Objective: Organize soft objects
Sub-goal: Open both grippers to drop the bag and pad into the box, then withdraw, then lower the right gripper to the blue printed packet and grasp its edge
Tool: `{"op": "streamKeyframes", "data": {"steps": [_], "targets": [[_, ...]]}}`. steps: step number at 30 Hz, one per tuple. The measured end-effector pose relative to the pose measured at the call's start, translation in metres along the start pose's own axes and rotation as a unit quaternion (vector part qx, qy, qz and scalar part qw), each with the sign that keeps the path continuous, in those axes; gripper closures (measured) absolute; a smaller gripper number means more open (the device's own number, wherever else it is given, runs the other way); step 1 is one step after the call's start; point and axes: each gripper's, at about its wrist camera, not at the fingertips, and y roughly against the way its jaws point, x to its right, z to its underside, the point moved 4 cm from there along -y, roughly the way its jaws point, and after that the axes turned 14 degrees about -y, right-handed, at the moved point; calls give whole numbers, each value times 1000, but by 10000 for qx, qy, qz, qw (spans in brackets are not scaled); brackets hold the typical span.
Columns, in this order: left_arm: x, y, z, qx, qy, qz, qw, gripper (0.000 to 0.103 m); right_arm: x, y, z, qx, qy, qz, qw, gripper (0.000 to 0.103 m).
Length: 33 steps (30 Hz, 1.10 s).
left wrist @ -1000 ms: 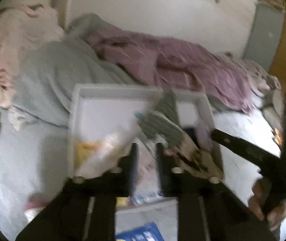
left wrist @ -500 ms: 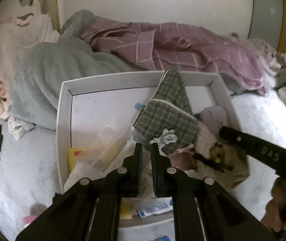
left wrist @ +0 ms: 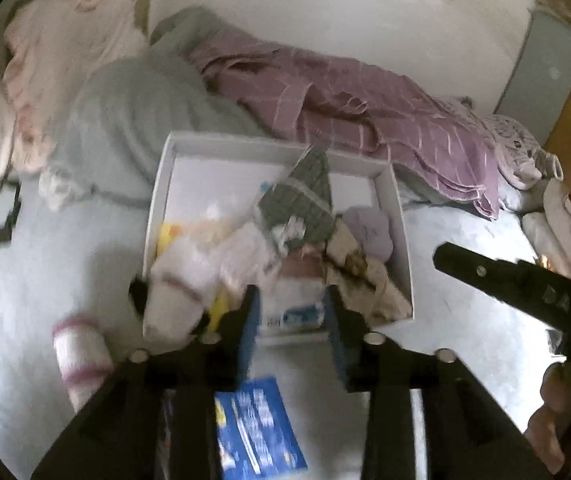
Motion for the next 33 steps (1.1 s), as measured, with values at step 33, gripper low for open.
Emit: {"op": "streamKeyframes", "data": {"steps": [33], "targets": [[-71,-22,71,-1869,-14,-360,9817,66,-11,-118,123,-3335,298,-1184,9348,45]]}}
